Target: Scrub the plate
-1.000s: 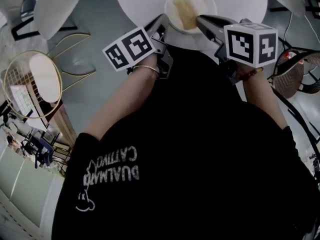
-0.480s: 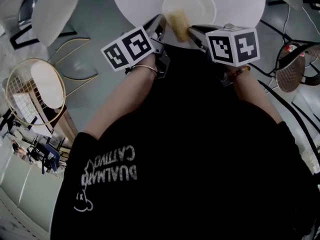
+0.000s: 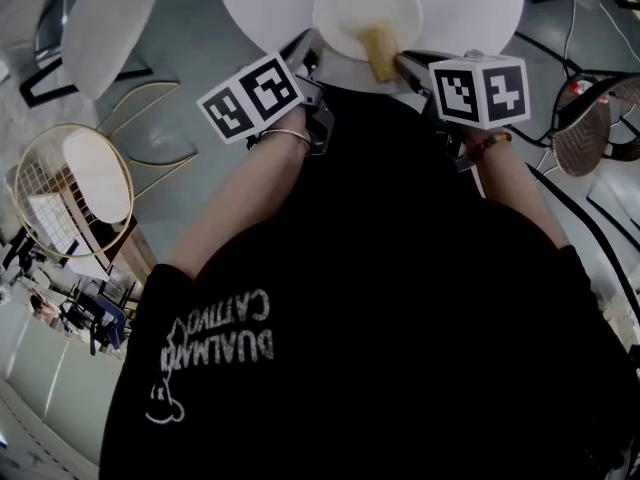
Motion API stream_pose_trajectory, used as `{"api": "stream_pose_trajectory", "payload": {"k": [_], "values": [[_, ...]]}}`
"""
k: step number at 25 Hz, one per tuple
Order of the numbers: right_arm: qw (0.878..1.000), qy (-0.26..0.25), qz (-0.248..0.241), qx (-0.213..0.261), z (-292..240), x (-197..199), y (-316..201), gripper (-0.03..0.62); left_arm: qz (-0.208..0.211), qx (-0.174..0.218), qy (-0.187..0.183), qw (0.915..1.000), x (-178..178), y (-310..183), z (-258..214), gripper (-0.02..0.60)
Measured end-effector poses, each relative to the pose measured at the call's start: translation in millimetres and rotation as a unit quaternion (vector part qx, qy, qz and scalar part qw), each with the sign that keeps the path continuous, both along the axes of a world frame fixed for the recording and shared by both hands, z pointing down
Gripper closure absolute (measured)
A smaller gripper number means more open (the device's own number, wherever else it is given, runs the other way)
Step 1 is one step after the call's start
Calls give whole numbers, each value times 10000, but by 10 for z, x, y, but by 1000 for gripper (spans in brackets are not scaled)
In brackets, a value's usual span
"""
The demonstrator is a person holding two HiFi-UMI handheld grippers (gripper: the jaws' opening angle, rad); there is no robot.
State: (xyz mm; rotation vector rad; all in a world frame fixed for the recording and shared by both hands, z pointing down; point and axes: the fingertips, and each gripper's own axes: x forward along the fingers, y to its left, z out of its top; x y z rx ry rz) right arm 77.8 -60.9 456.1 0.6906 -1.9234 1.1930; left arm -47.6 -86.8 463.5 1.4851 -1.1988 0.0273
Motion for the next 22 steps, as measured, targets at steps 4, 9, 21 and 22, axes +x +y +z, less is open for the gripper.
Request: {"api": "stream_pose_trajectory", "payload": {"k": [4,9,21,22], "values": [[9996,119,248,52,-1,199,-46,554,24,-16,-127,9999,22,43,-4,587],[9977,352,555,186,79,229,-245,554,-78,47,-9,10000,-181,-57,104,586],[9924,243,1055,592,-347,767,-385,555,-675,330,174,9970,-140,63,-48,583],[9923,193,1067,593,-315,661,-359,555,-785,336,187,9962,-273,113,0,583]]}}
